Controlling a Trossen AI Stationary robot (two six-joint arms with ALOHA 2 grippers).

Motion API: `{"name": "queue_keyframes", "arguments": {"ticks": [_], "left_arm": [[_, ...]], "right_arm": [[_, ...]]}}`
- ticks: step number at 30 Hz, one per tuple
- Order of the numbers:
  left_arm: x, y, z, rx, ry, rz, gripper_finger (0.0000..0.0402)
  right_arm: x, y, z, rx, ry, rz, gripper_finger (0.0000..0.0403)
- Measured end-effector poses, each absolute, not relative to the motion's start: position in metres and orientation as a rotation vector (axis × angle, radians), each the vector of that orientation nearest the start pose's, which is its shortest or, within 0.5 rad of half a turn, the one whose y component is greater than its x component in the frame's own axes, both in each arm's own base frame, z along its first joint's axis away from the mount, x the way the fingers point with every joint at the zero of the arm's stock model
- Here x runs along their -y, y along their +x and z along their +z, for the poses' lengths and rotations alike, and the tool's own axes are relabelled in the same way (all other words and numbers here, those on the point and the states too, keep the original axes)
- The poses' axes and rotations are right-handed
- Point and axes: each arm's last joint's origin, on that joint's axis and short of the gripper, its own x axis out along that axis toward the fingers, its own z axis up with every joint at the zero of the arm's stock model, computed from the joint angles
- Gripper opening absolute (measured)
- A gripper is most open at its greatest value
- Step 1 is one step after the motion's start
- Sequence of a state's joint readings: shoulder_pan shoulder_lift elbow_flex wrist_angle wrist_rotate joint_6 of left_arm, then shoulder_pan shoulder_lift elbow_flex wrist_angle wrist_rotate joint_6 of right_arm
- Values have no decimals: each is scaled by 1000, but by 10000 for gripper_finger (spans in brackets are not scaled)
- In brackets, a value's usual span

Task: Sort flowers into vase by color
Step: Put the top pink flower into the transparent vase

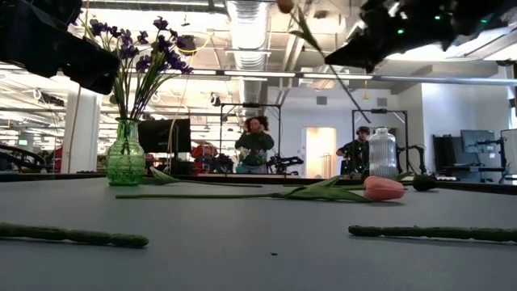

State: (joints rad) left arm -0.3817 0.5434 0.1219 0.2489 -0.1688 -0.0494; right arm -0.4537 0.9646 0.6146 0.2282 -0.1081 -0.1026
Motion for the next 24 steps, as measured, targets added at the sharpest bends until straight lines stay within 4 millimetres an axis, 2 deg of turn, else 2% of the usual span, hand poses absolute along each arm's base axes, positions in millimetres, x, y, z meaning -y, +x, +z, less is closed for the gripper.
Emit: {"name": "queue_keyframes", "arguments": {"ticks": [13, 18, 24], "left_arm": [[47, 129, 178, -171, 0, -208, 141], [46, 129, 178, -171, 1, -208, 141], [46, 129, 178, -175, 2, -208, 141]], "right_arm": [[110, 136, 270, 79, -124, -601, 19], [118, 128, 265, 85, -75, -661, 19], [118, 127, 261, 73, -63, -660, 19]]}}
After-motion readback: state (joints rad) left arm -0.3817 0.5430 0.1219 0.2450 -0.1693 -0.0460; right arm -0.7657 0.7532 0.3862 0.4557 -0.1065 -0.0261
